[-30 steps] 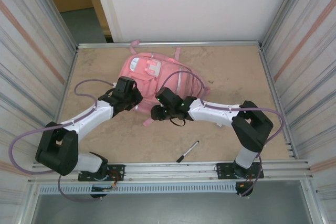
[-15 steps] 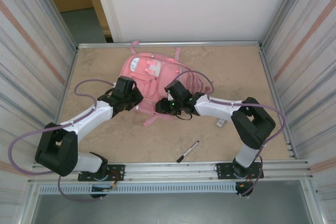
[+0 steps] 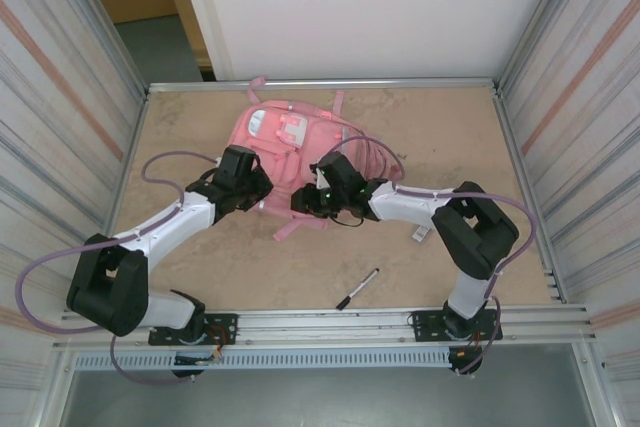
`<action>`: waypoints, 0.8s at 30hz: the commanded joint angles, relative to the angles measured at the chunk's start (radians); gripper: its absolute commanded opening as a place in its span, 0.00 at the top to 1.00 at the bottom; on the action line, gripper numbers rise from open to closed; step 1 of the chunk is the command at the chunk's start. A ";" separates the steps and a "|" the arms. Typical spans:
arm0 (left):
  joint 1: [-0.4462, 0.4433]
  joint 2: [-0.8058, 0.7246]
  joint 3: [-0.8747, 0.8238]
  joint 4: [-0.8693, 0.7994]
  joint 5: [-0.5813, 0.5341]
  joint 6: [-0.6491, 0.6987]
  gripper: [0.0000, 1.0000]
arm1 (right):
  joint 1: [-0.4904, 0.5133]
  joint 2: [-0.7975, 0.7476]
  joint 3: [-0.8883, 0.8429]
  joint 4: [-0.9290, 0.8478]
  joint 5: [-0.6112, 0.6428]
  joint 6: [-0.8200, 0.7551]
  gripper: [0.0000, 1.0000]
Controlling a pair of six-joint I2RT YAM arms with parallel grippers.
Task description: Pack the student bag
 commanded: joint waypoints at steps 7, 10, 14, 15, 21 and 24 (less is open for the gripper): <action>-0.007 -0.050 0.011 0.009 0.054 0.007 1.00 | 0.032 0.050 -0.023 0.077 0.035 -0.004 0.80; -0.007 -0.052 0.000 0.019 0.055 -0.004 1.00 | 0.032 0.045 -0.020 0.076 0.032 -0.004 0.83; -0.005 -0.052 0.004 0.018 0.058 -0.002 1.00 | 0.030 0.039 -0.025 0.057 0.059 -0.017 0.87; -0.004 -0.053 0.002 0.019 0.059 -0.004 1.00 | 0.028 0.039 -0.025 0.046 0.064 -0.015 0.89; -0.004 -0.053 0.006 0.009 0.053 0.012 1.00 | 0.027 0.037 -0.010 -0.031 0.088 -0.006 0.96; 0.002 -0.059 0.007 0.003 0.046 0.032 1.00 | 0.026 0.011 0.000 -0.134 0.123 -0.011 1.00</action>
